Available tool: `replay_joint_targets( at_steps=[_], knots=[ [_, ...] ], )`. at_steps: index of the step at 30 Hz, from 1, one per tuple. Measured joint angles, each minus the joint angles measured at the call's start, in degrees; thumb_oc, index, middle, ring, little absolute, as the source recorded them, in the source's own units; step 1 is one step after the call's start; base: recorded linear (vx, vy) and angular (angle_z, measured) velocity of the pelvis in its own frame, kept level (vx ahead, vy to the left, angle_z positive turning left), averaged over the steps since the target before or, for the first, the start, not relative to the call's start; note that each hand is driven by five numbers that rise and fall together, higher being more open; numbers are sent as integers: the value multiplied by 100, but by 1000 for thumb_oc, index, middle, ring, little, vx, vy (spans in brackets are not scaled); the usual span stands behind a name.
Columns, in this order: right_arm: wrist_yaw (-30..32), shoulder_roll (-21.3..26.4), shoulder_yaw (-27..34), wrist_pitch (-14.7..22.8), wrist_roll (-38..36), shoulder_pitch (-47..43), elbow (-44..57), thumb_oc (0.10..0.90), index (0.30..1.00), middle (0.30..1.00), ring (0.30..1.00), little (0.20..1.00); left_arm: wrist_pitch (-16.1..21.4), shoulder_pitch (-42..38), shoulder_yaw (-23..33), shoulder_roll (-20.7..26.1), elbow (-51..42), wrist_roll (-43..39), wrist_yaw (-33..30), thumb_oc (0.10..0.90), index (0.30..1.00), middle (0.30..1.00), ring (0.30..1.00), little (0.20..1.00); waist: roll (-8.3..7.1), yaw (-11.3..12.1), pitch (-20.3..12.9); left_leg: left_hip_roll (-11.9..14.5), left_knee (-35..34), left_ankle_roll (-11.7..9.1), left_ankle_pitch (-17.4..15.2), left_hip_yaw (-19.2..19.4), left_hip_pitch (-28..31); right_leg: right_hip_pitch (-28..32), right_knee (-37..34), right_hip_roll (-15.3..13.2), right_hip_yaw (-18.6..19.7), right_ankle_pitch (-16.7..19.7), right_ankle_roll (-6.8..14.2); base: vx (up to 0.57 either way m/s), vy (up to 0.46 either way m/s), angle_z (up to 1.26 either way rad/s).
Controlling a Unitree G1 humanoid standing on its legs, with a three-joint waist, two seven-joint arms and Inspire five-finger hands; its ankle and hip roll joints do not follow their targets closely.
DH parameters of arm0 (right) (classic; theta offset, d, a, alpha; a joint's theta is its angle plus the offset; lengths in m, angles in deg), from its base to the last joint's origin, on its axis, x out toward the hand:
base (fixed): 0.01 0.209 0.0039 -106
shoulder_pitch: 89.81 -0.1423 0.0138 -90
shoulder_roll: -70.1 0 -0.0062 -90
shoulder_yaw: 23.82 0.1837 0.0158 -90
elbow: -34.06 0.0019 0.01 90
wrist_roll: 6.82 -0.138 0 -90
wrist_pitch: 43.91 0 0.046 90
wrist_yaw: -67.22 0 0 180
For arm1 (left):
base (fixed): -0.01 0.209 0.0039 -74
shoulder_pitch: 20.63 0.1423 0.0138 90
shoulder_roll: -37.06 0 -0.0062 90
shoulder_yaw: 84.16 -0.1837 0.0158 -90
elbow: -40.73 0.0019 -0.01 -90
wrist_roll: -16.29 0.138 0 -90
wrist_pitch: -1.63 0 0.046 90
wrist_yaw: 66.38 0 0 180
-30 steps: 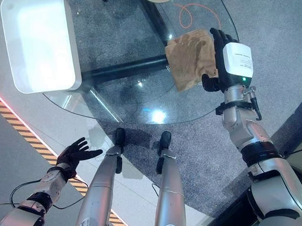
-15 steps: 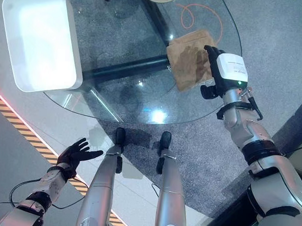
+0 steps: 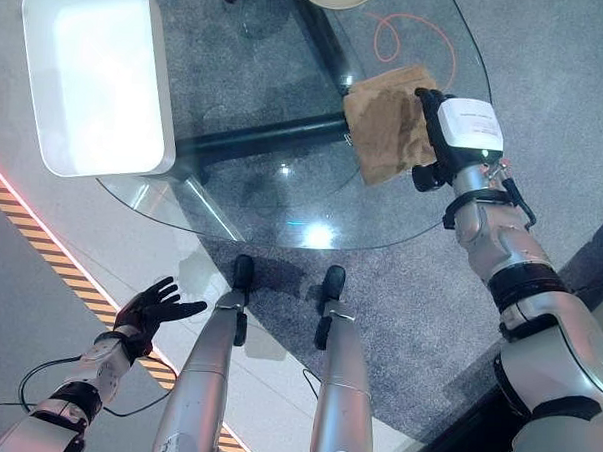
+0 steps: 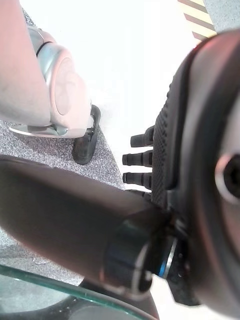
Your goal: Wipe the table with a cloth and put it in the basket.
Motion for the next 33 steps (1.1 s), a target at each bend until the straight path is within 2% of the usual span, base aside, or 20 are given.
replay_joint_targets(
  at_steps=[7,13,27,33],
  knots=[
    [-34,0,-240,-129,383,-195,-251,800,900,900,900,900,-4,-1,-9,0,-13,0,-4,800,900,900,900,900,4,128,-1,-12,0,-3,6,-8,-1,0,7,-14,-7,0,0,0,0,0],
    [-179,0,-396,-256,705,-274,-253,800,900,900,900,900,-16,-1,-13,0,-14,0,-7,800,900,900,900,900,6,136,-1,-50,-7,17,25,-11,-2,-1,14,-54,-12,-1,1,1,1,1],
    [-648,-3,-512,-233,904,-328,-263,800,900,900,900,900,-19,-1,-13,0,-19,0,1,800,900,900,900,900,12,163,0,-69,-12,19,27,-14,-24,-20,16,-75,-16,-2,3,0,0,0],
    [-653,-3,-626,-164,948,-328,-372,800,900,900,900,900,-26,-2,-14,0,-23,0,2,800,900,900,900,900,15,192,0,-70,-13,20,28,-14,-24,-21,17,-77,-18,-3,4,0,0,0]
  ],
)
